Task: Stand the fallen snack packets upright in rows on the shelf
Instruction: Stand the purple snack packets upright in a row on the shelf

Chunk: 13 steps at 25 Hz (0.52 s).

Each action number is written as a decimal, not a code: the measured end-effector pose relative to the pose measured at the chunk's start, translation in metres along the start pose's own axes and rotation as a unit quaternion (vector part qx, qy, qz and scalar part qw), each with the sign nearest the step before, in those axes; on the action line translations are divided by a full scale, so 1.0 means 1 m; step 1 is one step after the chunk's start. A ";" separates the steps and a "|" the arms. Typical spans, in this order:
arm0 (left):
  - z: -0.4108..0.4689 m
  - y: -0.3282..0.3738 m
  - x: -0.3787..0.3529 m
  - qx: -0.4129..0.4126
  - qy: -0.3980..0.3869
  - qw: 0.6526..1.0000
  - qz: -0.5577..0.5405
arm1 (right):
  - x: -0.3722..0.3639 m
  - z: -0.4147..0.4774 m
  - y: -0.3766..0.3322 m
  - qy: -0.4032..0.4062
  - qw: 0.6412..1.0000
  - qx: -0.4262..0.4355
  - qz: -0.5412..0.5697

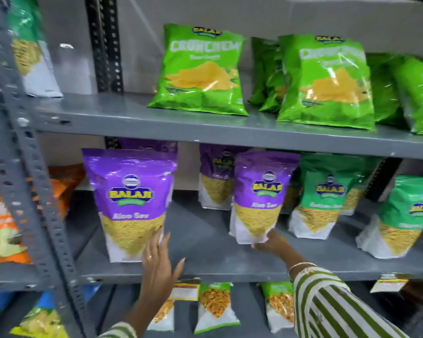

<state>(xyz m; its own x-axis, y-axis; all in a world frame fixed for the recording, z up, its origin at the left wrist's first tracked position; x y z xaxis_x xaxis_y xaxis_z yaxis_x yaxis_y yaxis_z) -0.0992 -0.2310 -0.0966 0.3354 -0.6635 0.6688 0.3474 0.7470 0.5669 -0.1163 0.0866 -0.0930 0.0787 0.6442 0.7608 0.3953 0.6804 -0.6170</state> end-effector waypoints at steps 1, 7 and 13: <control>0.009 0.024 -0.027 0.006 -0.040 0.999 -0.026 | 0.016 0.015 0.019 0.021 0.998 0.003 0.060; 0.066 0.110 -0.153 0.177 -0.248 0.927 -0.217 | 0.014 0.097 0.065 -0.042 0.974 0.096 0.202; 0.060 0.055 -0.153 0.259 -0.187 0.927 -0.195 | -0.005 0.057 0.023 -0.040 0.952 0.134 0.274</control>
<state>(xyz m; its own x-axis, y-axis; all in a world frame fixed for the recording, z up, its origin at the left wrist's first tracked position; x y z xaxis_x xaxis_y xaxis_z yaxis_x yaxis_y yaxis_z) -0.1836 -0.0855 -0.1390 -0.0887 -0.8987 0.4295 -0.1210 0.4377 0.8909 -0.1595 0.1193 -0.1223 0.1324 0.9450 0.2990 0.0666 0.2925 -0.9539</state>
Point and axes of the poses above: each hand's wrist, its own z-axis towards the middle knuckle, its own x-axis out of the back of the hand, y = z × x, the point moved 7 cm from there along z, towards the middle knuckle, and after that the axes turned 2 degrees about z, right-handed, at the moved point
